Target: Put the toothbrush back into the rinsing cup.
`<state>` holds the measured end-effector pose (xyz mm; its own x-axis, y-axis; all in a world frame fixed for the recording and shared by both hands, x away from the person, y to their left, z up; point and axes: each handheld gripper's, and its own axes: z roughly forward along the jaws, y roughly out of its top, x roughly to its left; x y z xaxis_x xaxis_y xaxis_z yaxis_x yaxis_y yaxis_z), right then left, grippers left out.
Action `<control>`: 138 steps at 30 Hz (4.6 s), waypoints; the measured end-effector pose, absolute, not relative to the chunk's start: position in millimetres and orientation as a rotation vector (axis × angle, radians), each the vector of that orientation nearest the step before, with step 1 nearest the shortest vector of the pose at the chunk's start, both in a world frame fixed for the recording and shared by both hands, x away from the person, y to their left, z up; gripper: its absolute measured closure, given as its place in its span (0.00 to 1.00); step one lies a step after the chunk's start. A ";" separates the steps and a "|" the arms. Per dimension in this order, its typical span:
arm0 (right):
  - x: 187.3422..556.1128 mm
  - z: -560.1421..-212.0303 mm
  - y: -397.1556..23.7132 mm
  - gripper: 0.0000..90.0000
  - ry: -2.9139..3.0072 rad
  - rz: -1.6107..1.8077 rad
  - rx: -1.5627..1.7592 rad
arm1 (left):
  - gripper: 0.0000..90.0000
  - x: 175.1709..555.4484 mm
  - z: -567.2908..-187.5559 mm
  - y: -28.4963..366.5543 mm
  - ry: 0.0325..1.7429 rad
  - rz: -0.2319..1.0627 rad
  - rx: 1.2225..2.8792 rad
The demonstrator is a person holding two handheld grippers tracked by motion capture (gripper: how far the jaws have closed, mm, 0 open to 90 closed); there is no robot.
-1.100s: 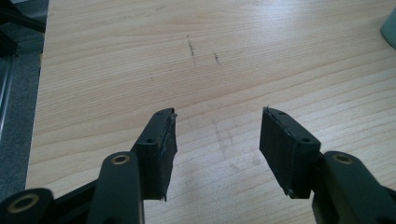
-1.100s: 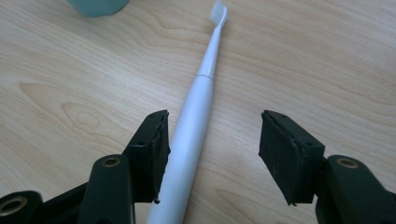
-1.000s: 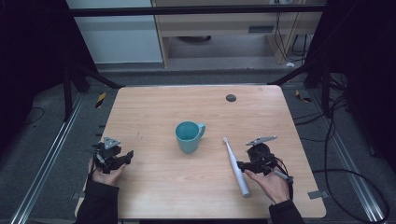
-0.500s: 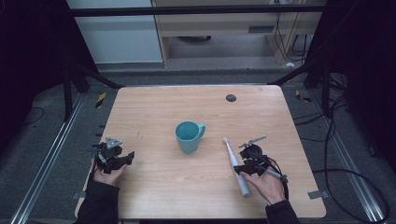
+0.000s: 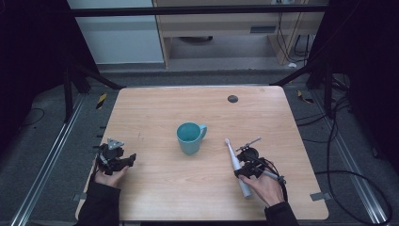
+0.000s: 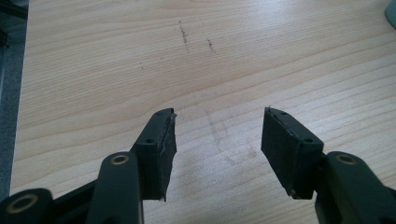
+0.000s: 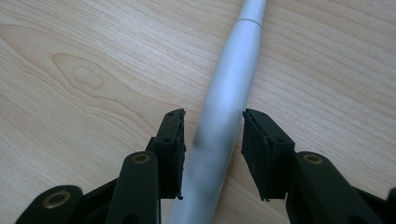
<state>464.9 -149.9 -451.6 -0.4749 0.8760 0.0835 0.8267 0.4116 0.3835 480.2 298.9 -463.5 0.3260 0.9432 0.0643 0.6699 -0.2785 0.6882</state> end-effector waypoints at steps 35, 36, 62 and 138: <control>471.4 -462.6 -151.2 0.66 2.581 0.513 1.510 | 0.49 481.2 -464.7 298.1 1.404 0.632 2.056; 472.7 -463.6 -151.9 0.67 2.588 0.516 1.496 | 0.49 481.3 -464.7 298.1 1.403 0.631 2.057; 475.6 -468.2 -147.4 0.73 2.625 0.429 1.494 | 0.50 481.7 -465.1 297.8 1.402 0.626 2.064; 515.5 -383.8 -120.1 0.74 1.889 1.453 1.357 | 0.55 477.6 -455.8 309.2 1.434 0.691 1.941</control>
